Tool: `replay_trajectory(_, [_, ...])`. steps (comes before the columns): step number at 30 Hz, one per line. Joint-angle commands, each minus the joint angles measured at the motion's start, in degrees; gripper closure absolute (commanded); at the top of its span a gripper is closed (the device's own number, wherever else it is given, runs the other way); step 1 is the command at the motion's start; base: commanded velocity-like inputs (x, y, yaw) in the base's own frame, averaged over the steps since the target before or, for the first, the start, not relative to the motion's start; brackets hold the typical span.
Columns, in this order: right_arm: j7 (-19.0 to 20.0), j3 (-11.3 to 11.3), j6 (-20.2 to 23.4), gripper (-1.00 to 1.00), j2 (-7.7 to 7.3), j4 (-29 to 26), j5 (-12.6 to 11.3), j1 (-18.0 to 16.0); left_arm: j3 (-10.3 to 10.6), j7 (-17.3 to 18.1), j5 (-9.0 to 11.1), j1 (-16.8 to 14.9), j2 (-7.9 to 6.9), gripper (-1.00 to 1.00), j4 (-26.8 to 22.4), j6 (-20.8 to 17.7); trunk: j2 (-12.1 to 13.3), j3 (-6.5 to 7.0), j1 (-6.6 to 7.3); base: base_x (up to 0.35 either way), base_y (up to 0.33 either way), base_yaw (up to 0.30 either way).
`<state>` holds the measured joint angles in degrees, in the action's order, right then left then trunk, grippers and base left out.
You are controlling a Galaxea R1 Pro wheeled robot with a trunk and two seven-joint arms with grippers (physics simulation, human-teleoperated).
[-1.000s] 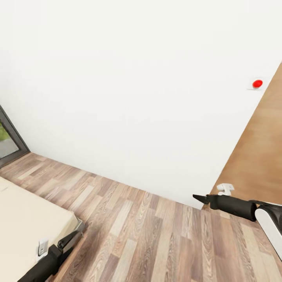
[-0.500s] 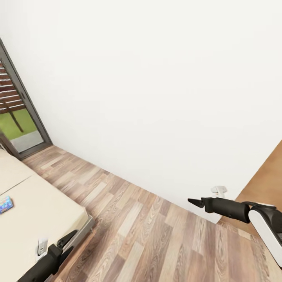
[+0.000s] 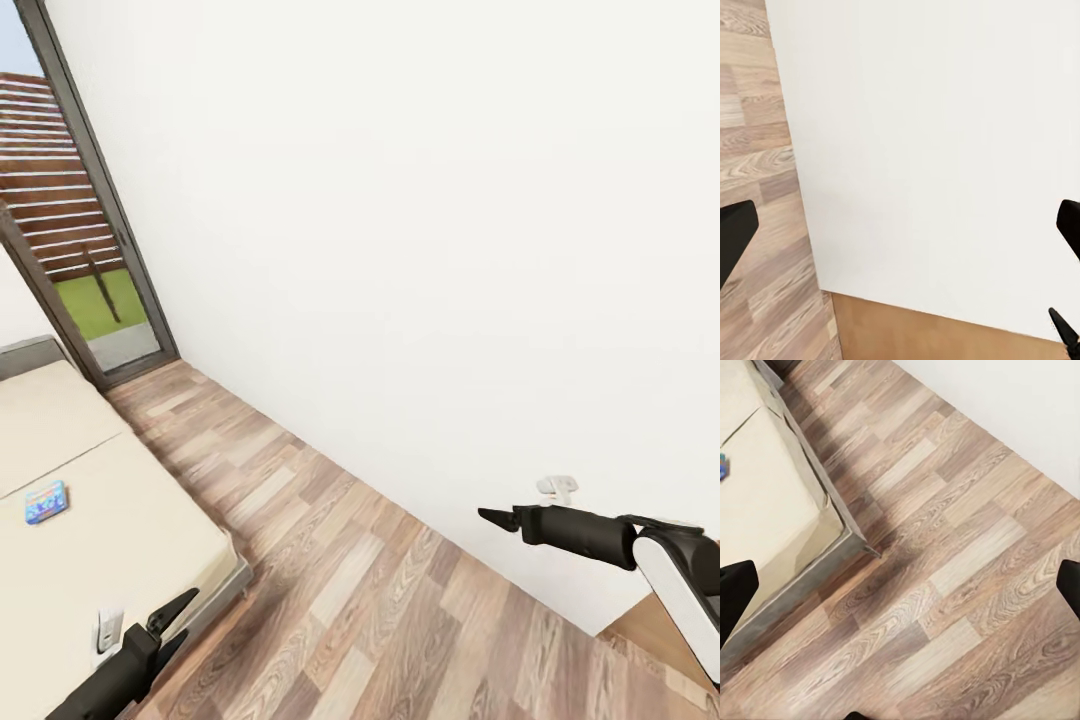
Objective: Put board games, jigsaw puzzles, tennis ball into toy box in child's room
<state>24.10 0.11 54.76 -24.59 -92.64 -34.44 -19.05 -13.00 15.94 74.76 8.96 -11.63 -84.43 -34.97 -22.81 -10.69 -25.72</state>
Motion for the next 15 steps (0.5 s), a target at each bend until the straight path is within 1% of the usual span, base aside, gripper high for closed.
replay_trajectory(1, [0.3,0.0,0.2,-1.00,-0.02,0.0,0.2,-0.1,-0.1,0.0,0.3,0.0,0.01,-1.00,-0.1,-0.3,-0.1,-0.10,-0.06,0.263,-0.207,0.300])
replay_trajectory(10, [0.3,0.2,0.2,-1.00,0.04,0.0,0.2,0.1,-0.3,-0.1,0.2,0.2,0.03,-1.00,-0.2,-0.1,-0.1,-0.10,-0.06,0.264,-0.214,0.291])
replay_trajectory(15, [0.4,0.3,-0.2,-1.00,0.01,0.0,0.3,0.2,-0.3,-0.2,0.2,0.2,0.03,-1.00,-0.1,0.0,-0.1,-0.10,-0.06,0.265,-0.220,0.142])
